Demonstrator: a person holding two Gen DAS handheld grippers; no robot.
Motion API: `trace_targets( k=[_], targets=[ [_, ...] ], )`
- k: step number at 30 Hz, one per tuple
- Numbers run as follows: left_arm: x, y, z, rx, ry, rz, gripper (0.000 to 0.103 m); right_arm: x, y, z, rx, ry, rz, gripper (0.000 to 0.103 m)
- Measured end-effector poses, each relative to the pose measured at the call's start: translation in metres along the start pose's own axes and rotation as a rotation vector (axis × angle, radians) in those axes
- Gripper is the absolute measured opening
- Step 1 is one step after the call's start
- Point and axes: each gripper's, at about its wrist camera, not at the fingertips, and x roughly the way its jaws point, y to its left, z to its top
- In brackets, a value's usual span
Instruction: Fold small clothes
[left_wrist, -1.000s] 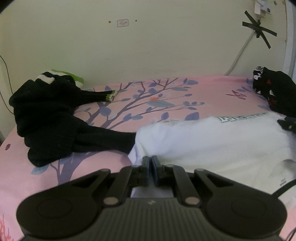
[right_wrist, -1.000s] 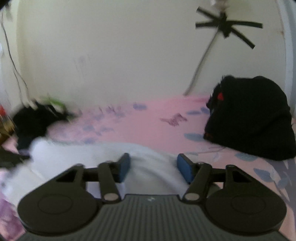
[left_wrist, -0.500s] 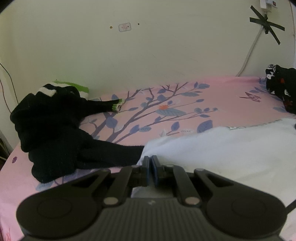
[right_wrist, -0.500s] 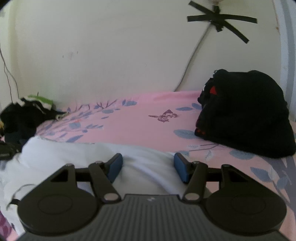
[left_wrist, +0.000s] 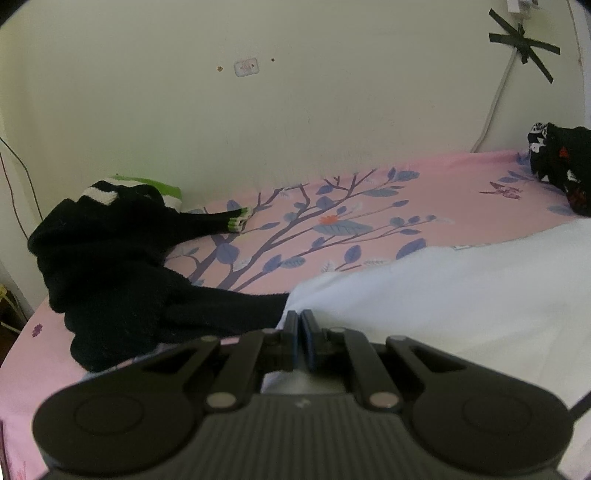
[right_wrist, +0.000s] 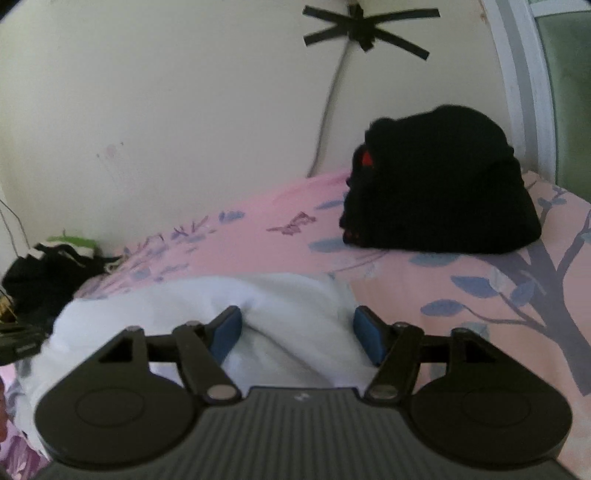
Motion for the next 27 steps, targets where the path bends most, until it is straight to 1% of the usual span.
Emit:
trace_targets(
  k=[1,2,3,4,6,8,10,11,12,13,14,16,18,19,21,22,24,25,26,27],
  targets=[
    [-0.004,0.002,-0.001,-0.009,-0.005,-0.007,0.008,0.000,-0.003,0.000,0.012,0.001,0.009,0.064],
    [-0.010,0.006,-0.002,-0.025,-0.015,-0.016,0.016,-0.001,-0.005,0.000,0.020,0.001,0.017,0.064],
    [-0.016,0.010,-0.003,-0.044,-0.028,-0.013,0.022,-0.001,-0.006,-0.001,0.027,0.000,0.020,0.064],
    [-0.023,0.015,-0.003,-0.067,-0.049,-0.002,0.030,-0.002,-0.007,-0.001,0.030,-0.003,0.020,0.064],
    [-0.036,0.024,-0.004,-0.112,-0.087,0.004,0.031,-0.008,-0.005,-0.003,0.025,-0.040,0.019,0.064],
    [-0.049,0.036,-0.002,-0.171,-0.118,-0.015,0.030,-0.022,-0.002,-0.007,0.001,-0.130,0.028,0.064],
    [-0.058,0.044,0.002,-0.210,-0.149,-0.060,0.031,-0.031,0.002,-0.010,-0.014,-0.188,0.015,0.064],
    [-0.063,0.044,0.005,-0.212,-0.162,-0.088,0.032,-0.034,0.004,-0.009,-0.016,-0.198,0.010,0.063],
    [-0.066,0.042,0.008,-0.203,-0.173,-0.118,0.033,-0.037,0.006,-0.009,-0.016,-0.207,0.023,0.064],
    [-0.068,0.038,0.011,-0.191,-0.183,-0.147,0.035,-0.041,0.009,-0.007,-0.018,-0.215,0.040,0.069],
    [-0.070,0.033,0.013,-0.175,-0.191,-0.187,0.038,-0.044,0.013,-0.006,-0.026,-0.221,0.057,0.070],
    [-0.068,0.021,0.013,-0.154,-0.183,-0.264,0.040,-0.047,0.027,-0.001,-0.068,-0.202,0.107,0.070],
    [-0.058,0.007,0.012,-0.136,-0.137,-0.339,0.040,-0.046,0.045,0.001,-0.140,-0.158,0.156,0.070],
    [-0.052,-0.001,0.009,-0.124,-0.113,-0.360,0.040,-0.045,0.054,0.000,-0.176,-0.140,0.177,0.070],
    [-0.038,-0.014,0.001,-0.085,-0.069,-0.357,0.040,-0.037,0.071,-0.005,-0.249,-0.078,0.218,0.068],
    [-0.033,-0.019,-0.004,-0.070,-0.053,-0.343,0.039,-0.030,0.079,-0.009,-0.282,-0.037,0.222,0.066],
    [-0.025,-0.022,-0.014,-0.032,-0.050,-0.297,0.038,-0.014,0.088,-0.023,-0.343,0.062,0.211,0.065],
    [-0.023,-0.022,-0.017,-0.014,-0.059,-0.279,0.034,-0.007,0.092,-0.032,-0.384,0.080,0.189,0.066],
    [-0.020,-0.023,-0.022,0.002,-0.076,-0.271,0.033,-0.007,0.098,-0.036,-0.431,0.065,0.184,0.071],
    [-0.019,-0.024,-0.025,0.012,-0.088,-0.268,0.033,-0.007,0.101,-0.035,-0.445,0.068,0.174,0.071]
  ],
)
